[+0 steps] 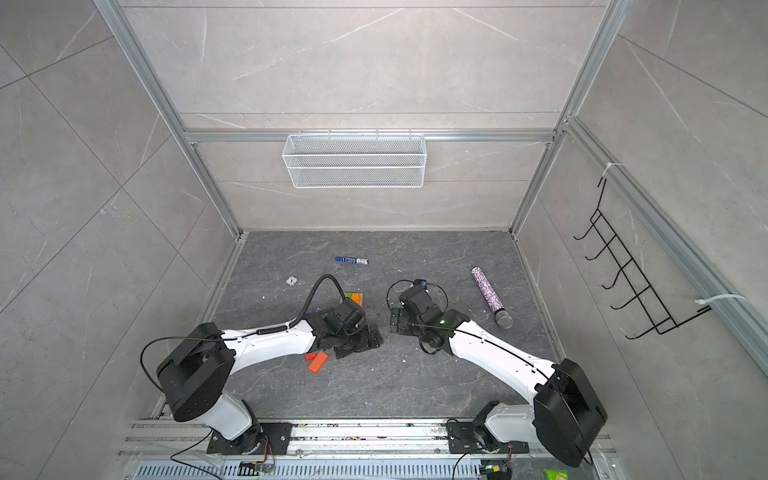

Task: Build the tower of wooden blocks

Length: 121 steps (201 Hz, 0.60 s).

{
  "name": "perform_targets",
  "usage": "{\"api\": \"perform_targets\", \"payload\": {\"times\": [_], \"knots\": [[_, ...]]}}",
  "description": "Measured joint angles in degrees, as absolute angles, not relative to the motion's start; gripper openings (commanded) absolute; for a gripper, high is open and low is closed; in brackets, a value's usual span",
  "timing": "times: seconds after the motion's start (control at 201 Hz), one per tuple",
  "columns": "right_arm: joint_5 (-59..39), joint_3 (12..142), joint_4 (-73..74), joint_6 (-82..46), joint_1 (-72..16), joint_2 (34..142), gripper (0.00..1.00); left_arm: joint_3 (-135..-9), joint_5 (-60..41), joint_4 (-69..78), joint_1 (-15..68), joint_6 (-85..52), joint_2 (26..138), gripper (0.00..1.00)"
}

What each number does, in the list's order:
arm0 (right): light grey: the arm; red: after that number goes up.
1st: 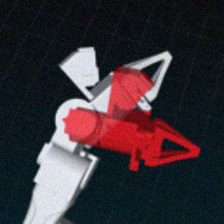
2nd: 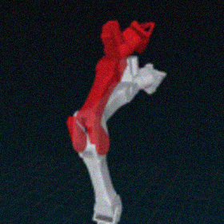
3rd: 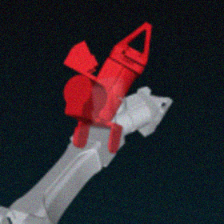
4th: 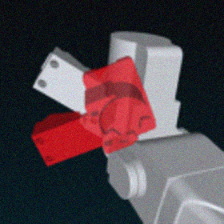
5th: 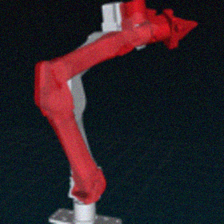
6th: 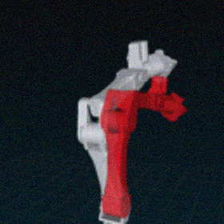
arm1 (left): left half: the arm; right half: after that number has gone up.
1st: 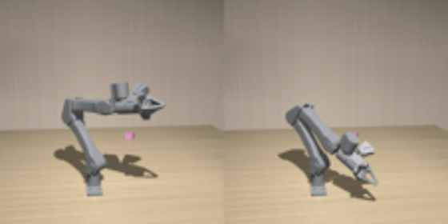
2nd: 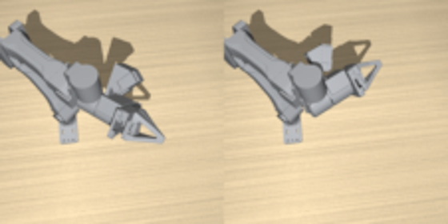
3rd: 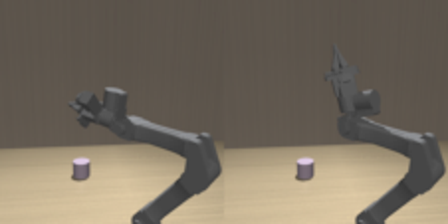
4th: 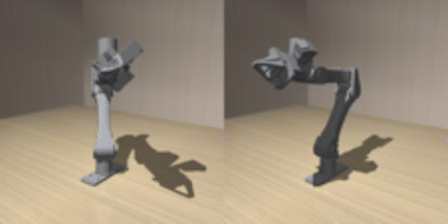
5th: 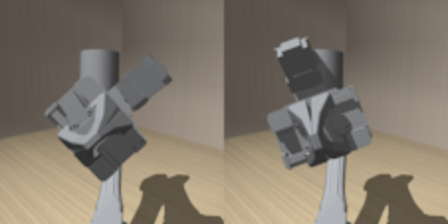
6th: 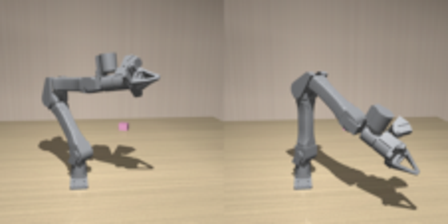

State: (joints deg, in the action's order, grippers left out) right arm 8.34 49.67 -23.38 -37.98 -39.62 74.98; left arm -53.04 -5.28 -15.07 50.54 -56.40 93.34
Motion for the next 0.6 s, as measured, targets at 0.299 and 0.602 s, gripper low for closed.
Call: {"api": "perform_targets", "payload": {"times": [0.299,0.602], "knots": [[8.3,49.2,-23.4,-38.0,-39.5,74.8,0.88,-53.8,-1.7,-18.1,50.5,-56.3,95.3,1.0],[8.1,49.1,-23.4,-38.0,-39.4,74.8,0.88,-53.7,-0.6,-18.4,47.6,-55.9,95.3,1.0]]}}
